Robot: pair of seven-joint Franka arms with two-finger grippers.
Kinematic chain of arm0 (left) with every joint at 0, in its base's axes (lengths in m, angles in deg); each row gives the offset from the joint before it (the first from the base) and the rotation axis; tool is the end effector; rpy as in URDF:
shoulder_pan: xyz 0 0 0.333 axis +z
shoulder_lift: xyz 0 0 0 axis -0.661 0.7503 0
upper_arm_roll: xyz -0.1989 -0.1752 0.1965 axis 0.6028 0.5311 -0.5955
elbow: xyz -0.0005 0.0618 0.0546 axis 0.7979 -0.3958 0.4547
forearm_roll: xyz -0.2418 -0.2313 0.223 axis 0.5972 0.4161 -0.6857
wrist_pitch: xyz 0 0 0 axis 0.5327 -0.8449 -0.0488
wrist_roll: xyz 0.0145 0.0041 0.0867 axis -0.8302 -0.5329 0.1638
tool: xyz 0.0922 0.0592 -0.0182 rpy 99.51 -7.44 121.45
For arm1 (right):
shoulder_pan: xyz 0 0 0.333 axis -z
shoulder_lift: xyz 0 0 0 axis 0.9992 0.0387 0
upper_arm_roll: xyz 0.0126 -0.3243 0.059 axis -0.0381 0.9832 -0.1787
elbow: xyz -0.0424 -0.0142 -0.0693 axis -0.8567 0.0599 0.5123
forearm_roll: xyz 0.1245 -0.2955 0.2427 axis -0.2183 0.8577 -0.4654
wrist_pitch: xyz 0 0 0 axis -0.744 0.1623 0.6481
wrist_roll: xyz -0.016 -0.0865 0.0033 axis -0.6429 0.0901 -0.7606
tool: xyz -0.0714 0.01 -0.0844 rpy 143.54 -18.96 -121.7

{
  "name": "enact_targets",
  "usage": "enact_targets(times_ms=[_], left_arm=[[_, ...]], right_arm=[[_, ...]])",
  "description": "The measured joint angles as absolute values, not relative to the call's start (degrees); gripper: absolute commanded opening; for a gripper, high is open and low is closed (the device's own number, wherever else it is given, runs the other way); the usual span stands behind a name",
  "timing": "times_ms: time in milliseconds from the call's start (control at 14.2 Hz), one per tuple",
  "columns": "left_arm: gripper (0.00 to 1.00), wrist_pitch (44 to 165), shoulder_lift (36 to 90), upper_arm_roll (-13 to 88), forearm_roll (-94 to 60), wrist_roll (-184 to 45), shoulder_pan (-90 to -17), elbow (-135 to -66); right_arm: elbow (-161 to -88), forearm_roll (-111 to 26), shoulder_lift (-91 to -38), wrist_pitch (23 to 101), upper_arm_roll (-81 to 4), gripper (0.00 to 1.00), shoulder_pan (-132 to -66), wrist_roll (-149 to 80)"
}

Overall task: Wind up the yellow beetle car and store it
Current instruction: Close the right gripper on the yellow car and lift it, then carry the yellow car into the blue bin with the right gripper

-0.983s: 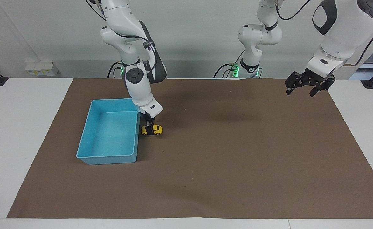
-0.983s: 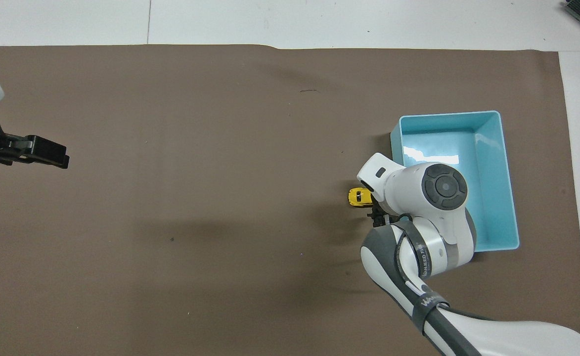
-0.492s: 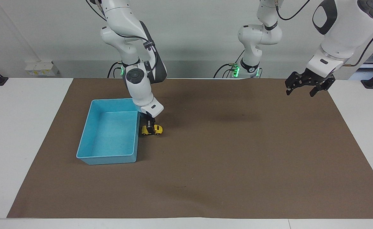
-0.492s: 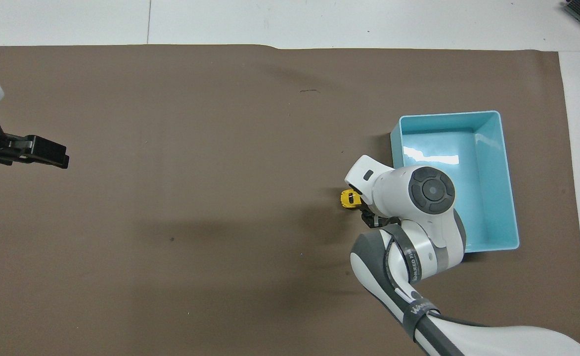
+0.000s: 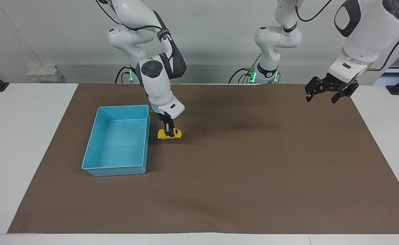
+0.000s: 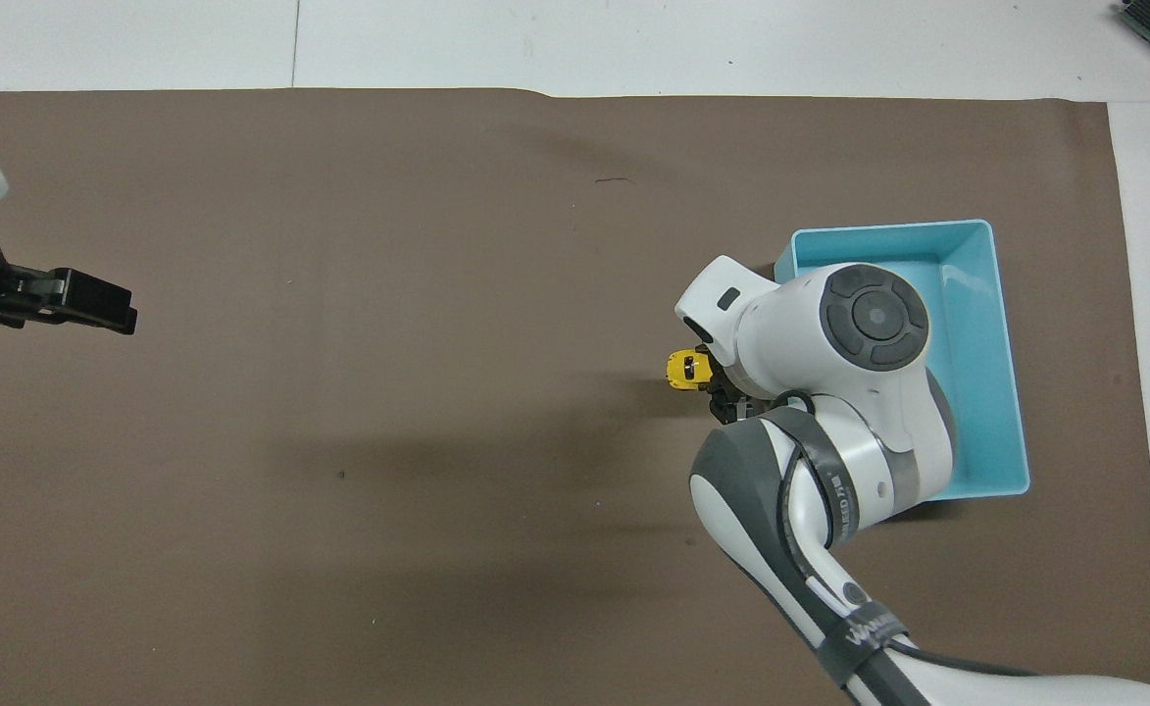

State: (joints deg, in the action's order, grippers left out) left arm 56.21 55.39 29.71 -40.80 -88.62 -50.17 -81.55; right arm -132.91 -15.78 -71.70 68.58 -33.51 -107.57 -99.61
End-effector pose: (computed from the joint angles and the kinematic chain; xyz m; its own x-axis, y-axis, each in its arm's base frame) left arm 0.5725 -0.0444 0.6159 0.9914 -0.1279 -0.0288 -0.1271 -0.9915 0.0286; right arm 0.5597 0.2280 0.4170 -0.0472 0.9955 0.0818 0.9983 0.0441 0.0391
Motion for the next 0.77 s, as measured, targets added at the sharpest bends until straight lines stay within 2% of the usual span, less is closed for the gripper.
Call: enact_targets(times_ms=[211,492,773], left_arm=[[1.00,56.2,55.4,29.7,-40.8,-88.6,-50.2,-81.5],[1.00,56.2,55.4,29.7,-40.8,-88.6,-50.2,-81.5],[1.00,56.2,55.4,29.7,-40.8,-88.6,-50.2,-81.5]], right_arm=[[-130.5,-15.8,-74.7,62.2,-32.8,0.00,-106.2,-100.2],[-130.8,-15.8,-78.0,56.3,-32.5,0.00,-99.2,-109.5],[-134.5,-15.7,-78.8,56.5,-32.2,0.00,-91.0,-121.5]])
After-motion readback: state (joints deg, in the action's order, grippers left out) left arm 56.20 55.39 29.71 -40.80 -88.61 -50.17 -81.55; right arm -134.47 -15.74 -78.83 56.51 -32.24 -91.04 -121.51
